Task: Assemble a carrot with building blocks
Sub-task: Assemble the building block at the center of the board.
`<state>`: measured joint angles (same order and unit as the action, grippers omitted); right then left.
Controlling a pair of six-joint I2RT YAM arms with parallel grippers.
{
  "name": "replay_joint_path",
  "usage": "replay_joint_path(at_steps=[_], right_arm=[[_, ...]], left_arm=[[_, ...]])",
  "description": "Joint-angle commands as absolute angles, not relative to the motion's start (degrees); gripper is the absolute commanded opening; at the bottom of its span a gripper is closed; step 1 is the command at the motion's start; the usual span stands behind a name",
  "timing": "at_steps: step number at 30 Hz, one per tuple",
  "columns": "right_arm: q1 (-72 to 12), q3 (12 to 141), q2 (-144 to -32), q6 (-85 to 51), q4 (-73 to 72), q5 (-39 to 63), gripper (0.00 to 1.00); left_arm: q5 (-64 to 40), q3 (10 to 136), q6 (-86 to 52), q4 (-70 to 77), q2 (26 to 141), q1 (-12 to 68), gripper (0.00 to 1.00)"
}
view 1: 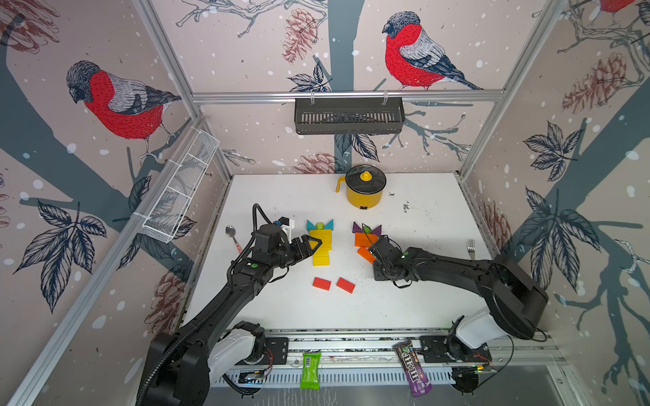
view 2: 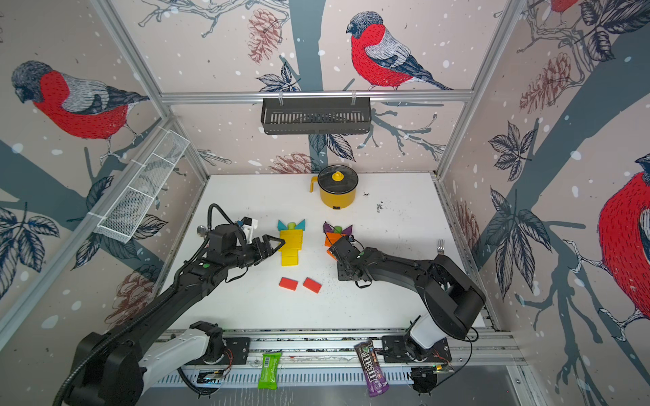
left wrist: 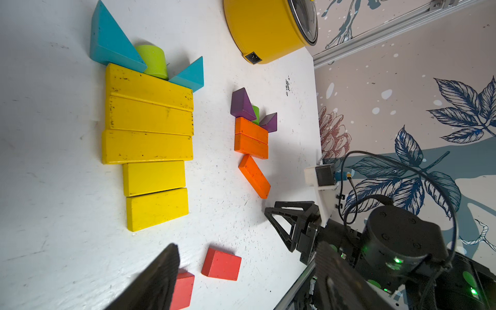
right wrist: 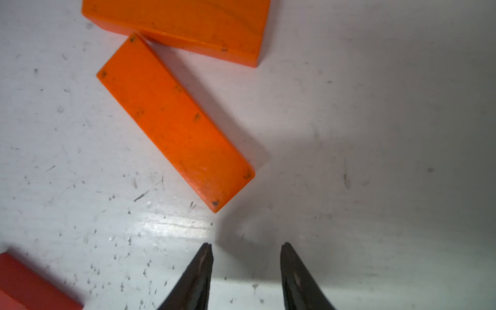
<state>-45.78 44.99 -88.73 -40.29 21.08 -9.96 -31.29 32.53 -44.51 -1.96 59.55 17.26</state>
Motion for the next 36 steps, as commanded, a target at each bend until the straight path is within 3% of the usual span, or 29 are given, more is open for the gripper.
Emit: replay_joint_path(at_steps=[1,15,23,36], right_arm=[[-44.71,45.76,-89.65,-39.82,19.49,-9.55,0.41],[-42.83,48.09,-92.35,-36.36,19.95,-11.11,0.36],[-40.08,50.57,-90.93,-30.56,20.74,-12.15,0.47],[-44.22,48.35,-90.58,-32.23,19.71,-6.02,0.44]], left_arm=[[-31.18,32.17,-44.12,-0.26,59.41,17.19,0.81],[-30.77,32.36,-43.86,-1.2,59.24,17.14,0.81],[-30.7,32.39,-44.07,-1.06,59.5,17.2,0.81],[-31.12,32.23,-44.98,0.09,60.28,17.22,0.81]])
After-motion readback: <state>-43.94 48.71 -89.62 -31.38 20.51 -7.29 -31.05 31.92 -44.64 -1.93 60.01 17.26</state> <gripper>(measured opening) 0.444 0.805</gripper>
